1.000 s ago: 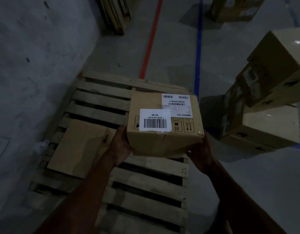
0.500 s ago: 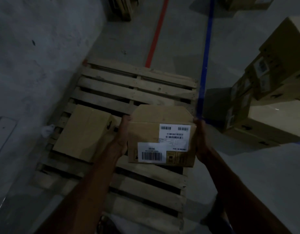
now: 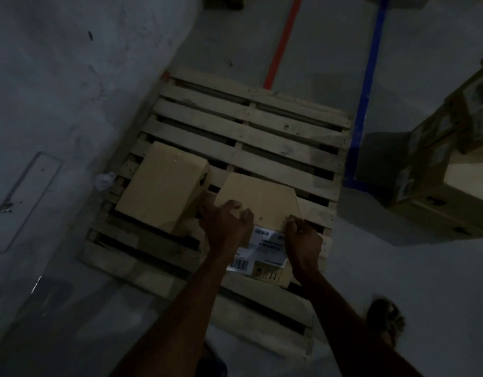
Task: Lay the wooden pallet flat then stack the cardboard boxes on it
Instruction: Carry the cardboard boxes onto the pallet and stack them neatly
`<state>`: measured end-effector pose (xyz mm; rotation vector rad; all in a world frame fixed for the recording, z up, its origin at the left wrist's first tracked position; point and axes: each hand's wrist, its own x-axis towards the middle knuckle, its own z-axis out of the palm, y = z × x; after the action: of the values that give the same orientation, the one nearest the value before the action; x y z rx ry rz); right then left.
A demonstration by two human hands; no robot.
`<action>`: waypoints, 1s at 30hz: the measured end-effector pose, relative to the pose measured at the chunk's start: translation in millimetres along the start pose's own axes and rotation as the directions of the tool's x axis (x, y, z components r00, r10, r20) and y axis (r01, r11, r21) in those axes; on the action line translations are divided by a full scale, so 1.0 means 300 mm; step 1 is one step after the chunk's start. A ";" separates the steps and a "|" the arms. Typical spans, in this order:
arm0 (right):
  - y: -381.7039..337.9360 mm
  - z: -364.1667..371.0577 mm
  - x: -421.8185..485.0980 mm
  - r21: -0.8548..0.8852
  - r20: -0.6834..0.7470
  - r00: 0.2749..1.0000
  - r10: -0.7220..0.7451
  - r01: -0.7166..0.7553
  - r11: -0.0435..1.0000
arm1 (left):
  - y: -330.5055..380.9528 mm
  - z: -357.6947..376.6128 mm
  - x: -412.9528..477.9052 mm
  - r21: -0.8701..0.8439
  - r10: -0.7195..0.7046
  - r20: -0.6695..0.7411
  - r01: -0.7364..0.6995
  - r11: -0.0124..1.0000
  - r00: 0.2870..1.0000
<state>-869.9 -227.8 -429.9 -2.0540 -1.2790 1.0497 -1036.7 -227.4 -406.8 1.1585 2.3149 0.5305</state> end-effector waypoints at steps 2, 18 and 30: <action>0.005 0.071 -0.019 0.062 -0.028 0.999 0.029 -0.027 0.998 | -0.068 0.001 0.032 -0.069 0.033 0.006 -0.033 0.997 0.999; 0.401 0.710 -0.091 -0.017 0.007 0.975 -0.221 0.221 0.975 | -0.821 0.222 0.312 -0.169 0.322 0.099 -0.303 0.938 0.942; 0.376 0.768 -0.118 -0.036 -0.007 0.963 -0.268 0.268 0.963 | -0.855 0.212 0.345 -0.253 0.171 0.002 -0.165 0.953 0.985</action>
<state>-1008.9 -305.3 -634.1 -1.8426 -1.5282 0.8954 -1213.5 -279.8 -622.6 1.2338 2.0658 0.8424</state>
